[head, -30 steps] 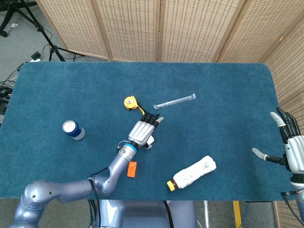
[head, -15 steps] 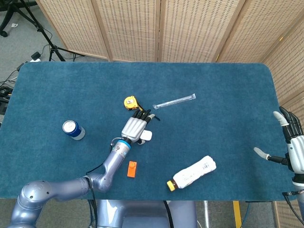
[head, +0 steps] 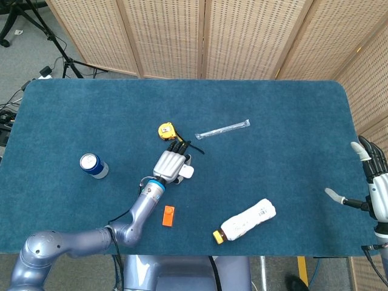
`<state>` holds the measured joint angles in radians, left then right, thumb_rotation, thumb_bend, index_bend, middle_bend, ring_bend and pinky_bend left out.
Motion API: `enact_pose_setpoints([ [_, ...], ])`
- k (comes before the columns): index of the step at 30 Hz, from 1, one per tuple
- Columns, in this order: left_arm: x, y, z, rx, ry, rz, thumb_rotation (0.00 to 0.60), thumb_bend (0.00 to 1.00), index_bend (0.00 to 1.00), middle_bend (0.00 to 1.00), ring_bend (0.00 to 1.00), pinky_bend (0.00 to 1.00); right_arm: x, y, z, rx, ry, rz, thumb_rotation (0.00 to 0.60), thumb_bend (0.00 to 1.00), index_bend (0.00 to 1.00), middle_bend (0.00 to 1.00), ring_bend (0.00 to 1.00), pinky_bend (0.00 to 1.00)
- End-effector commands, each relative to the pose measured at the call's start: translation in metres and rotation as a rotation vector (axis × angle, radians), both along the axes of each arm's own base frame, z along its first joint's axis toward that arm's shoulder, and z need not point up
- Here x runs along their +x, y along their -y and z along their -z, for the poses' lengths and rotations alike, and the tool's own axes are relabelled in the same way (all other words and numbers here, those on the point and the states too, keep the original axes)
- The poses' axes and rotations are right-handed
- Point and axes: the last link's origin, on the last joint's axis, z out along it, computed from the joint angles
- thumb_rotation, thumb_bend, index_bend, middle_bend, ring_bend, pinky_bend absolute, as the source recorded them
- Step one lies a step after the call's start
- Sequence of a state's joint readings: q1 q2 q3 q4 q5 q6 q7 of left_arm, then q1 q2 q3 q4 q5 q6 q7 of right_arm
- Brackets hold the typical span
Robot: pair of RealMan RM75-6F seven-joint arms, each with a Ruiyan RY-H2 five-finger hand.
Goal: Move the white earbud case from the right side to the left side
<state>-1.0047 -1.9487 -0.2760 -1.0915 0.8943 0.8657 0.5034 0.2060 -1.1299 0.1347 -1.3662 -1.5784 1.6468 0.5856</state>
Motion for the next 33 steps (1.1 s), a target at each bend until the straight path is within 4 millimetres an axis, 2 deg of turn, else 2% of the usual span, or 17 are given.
enact_pose_setpoints([
  [1, -0.002, -0.001, -0.003, 0.008, -0.003, -0.003, 0.6, 0.34, 0.58, 0.0, 0.0, 0.0, 0.0, 0.0, 0.0, 0.001, 0.002, 0.0, 0.6, 0.0, 0.0, 0.0, 0.0, 0.0],
  [9, -0.006, 0.0, -0.023, 0.05, 0.026, -0.02, 0.6, 0.39, 0.6, 0.0, 0.0, 0.0, 0.0, 0.0, 0.0, 0.002, 0.003, 0.0, 0.6, 0.0, 0.0, 0.0, 0.0, 0.0],
  [14, -0.023, 0.003, -0.057, 0.145, 0.02, -0.134, 0.6, 0.4, 0.6, 0.0, 0.0, 0.0, 0.002, -0.001, 0.001, 0.008, 0.004, -0.01, 0.6, 0.0, 0.0, 0.0, 0.0, 0.0],
  [17, -0.041, 0.007, -0.081, 0.214, -0.014, -0.196, 0.6, 0.4, 0.6, 0.0, 0.0, 0.0, 0.003, -0.003, 0.001, 0.008, 0.005, -0.018, 0.6, 0.0, 0.0, 0.0, 0.0, 0.0],
  [21, -0.066, 0.013, -0.096, 0.208, -0.004, -0.272, 0.6, 0.4, 0.6, 0.0, 0.0, 0.0, 0.005, -0.006, 0.002, 0.01, 0.002, -0.026, 0.6, 0.0, 0.0, 0.0, 0.0, 0.0],
  [26, -0.117, 0.023, -0.112, 0.171, -0.002, -0.356, 0.6, 0.4, 0.6, 0.0, 0.0, 0.0, 0.008, -0.008, 0.005, 0.012, -0.008, -0.035, 0.6, 0.0, 0.01, 0.0, 0.0, 0.0],
  [28, -0.128, 0.023, -0.115, 0.173, 0.014, -0.363, 0.6, 0.4, 0.6, 0.0, 0.0, 0.0, 0.008, -0.008, 0.006, 0.013, -0.013, -0.035, 0.6, 0.0, 0.01, 0.0, 0.0, 0.0],
  [33, -0.138, 0.023, -0.116, 0.154, 0.056, -0.347, 0.6, 0.4, 0.6, 0.0, 0.0, 0.0, 0.01, -0.009, 0.008, 0.012, -0.021, -0.037, 0.6, 0.0, 0.01, 0.0, 0.0, 0.0],
])
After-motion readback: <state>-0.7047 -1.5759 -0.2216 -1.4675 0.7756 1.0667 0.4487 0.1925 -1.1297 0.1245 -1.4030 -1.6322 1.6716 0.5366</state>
